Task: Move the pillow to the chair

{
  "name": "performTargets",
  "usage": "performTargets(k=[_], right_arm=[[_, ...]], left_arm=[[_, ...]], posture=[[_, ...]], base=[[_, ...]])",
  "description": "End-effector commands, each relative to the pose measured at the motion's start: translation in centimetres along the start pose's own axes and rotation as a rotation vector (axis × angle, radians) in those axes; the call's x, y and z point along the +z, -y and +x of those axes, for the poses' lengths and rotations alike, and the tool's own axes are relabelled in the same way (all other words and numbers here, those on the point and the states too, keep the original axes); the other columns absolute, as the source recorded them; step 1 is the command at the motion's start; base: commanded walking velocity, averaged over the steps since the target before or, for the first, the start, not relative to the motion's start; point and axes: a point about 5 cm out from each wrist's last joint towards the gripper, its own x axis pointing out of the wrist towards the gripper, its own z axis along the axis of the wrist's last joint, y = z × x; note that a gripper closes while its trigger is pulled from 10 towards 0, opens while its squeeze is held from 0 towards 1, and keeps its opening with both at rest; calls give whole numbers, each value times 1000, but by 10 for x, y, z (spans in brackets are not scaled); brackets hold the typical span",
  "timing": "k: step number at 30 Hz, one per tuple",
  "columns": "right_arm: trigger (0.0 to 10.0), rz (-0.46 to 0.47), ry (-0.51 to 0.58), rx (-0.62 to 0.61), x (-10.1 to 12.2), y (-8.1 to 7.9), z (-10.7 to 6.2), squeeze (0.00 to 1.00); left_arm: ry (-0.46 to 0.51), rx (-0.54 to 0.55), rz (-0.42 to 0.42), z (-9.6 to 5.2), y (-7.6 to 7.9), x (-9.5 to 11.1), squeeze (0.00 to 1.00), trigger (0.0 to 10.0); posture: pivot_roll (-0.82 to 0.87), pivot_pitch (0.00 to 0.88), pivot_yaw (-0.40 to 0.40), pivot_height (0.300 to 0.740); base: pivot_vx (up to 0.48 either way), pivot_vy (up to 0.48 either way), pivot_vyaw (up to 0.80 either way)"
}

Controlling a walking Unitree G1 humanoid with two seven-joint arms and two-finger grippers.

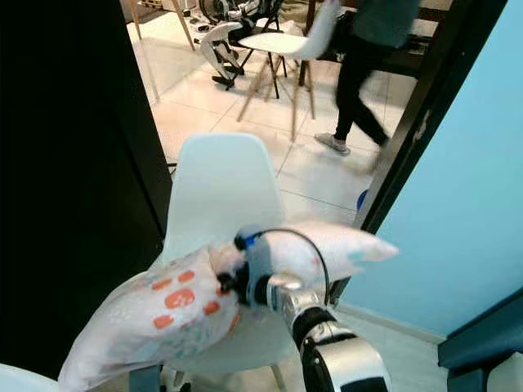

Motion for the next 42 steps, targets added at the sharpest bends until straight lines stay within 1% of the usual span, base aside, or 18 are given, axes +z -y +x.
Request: performTargets(k=[1, 2, 3, 4, 6, 9, 11, 16, 23, 27, 30, 31, 32, 33, 35, 38, 40, 42], right_arm=[[10000, 0, -89, 99, -19, -24, 14, 0], [10000, 0, -89, 99, -19, -24, 14, 0], [10000, -76, -195, 118, -32, -26, 13, 0], [10000, -76, -195, 118, -32, -26, 13, 0], [10000, -146, -321, 96, -50, -25, 11, 0], [10000, -144, -350, 44, -57, -21, 9, 0], [10000, -135, -342, 24, -56, -20, 9, 0], [10000, -46, -298, -107, -54, -11, 7, 0], [10000, -67, -263, -190, -46, -5, 6, 0], [10000, -101, -261, -196, -43, -5, 7, 0], [10000, -180, -214, -236, -32, -5, 10, 0], [10000, -191, -176, -256, -24, -5, 11, 0], [10000, -191, -176, -256, -24, -5, 11, 0], [10000, -145, -53, -288, -2, -6, 14, 0], [10000, -121, -16, -294, 5, -6, 14, 0], [10000, -46, 119, -309, 33, -11, 18, 0], [10000, -26, 147, -306, 39, -13, 19, 0], [10000, -100, 70, -275, 26, -22, 26, 0]], left_arm=[[-123, 0, 6, -8, 1, -33, 0, 10000], [-123, 0, 6, -8, 1, -33, 0, 10000], [-125, -1, 12, -8, 0, -33, 0, 10000], [-125, -1, 12, -8, 0, -33, 0, 10000], [-124, -4, 16, -8, 0, -33, 0, 10000], [-120, -4, 16, -8, 1, -32, 0, 10000], [-118, -3, 16, -8, 1, -32, 0, 10000], [-116, -4, 13, -7, 2, -32, 0, 10000], [-125, -7, 15, -8, 2, -35, 0, 10000], [-128, -6, 19, -9, 3, -37, 0, 10000], [-128, 4, 25, -9, 2, -38, 0, 10000], [-128, 9, 28, -10, 2, -39, 0, 10000], [-128, 9, 28, -10, 2, -39, 0, 10000], [-132, 22, 34, -10, 0, -40, 0, 10000], [-134, 26, 35, -11, 0, -40, 0, 10000], [-144, 49, 36, -13, -5, -45, 0, 10000], [-149, 59, 40, -14, -8, -47, 0, 10000], [-154, 63, 36, -16, -8, -50, 0, 10000]], posture=[[4, 119, -73, 660], [4, 119, -73, 660], [2, 121, -73, 650], [2, 121, -73, 650], [3, 122, -74, 640], [5, 126, -74, 625], [5, 130, -73, 620], [6, 138, -74, 595], [12, 156, -79, 595], [19, 160, -85, 595], [32, 162, -93, 595], [35, 162, -94, 595], [35, 162, -94, 595], [38, 163, -95, 595], [38, 163, -95, 595], [49, 172, -94, 595], [49, 172, -94, 595], [54, 174, -91, 595]], base=[[0, 0, 0], [0, 0, 0], [0, 0, 0], [0, 0, 0], [0, 0, 0], [0, 0, 0], [0, 0, 0], [0, 0, 0], [0, 0, 0], [0, 0, 0], [0, 0, 0], [0, 0, 0], [0, 0, 0], [0, 0, 0], [0, 0, 0], [0, 0, 0], [0, 0, 0], [0, 0, 0]])
